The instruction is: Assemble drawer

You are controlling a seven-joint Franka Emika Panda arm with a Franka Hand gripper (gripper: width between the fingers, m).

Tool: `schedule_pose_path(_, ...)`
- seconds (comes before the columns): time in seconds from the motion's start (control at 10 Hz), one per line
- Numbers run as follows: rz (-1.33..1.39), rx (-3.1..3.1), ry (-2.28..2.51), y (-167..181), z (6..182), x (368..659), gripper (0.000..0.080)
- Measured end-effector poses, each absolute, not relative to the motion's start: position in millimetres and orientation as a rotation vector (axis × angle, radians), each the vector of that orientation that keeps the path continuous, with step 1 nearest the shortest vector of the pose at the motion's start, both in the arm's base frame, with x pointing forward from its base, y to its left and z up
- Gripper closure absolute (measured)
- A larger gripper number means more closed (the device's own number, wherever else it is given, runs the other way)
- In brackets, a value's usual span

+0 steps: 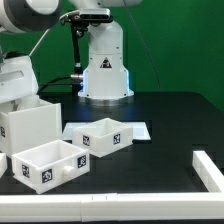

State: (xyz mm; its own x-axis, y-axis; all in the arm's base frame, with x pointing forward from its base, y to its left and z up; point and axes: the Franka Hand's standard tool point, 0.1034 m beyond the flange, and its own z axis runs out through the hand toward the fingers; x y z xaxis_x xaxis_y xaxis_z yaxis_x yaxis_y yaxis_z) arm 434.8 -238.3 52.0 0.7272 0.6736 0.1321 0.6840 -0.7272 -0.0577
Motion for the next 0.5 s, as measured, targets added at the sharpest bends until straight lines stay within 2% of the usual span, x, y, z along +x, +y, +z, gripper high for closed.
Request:
schedule_pose_path(0.2, -0.15, -2.828, -1.09, -236.4, 49.8, 434.5, 0.0151)
schedule_pose_path(0.3, -0.149, -2.828, -1.087, -236.7, 49.8, 434.2, 0.0278)
schedule_pose_path(0.4, -0.149, -2.829, -1.086, -236.9, 49.7, 434.1, 0.0278)
schedule_pose_path(0.5, -0.149, -2.83, -1.084, -237.1, 49.7, 434.0, 0.0412)
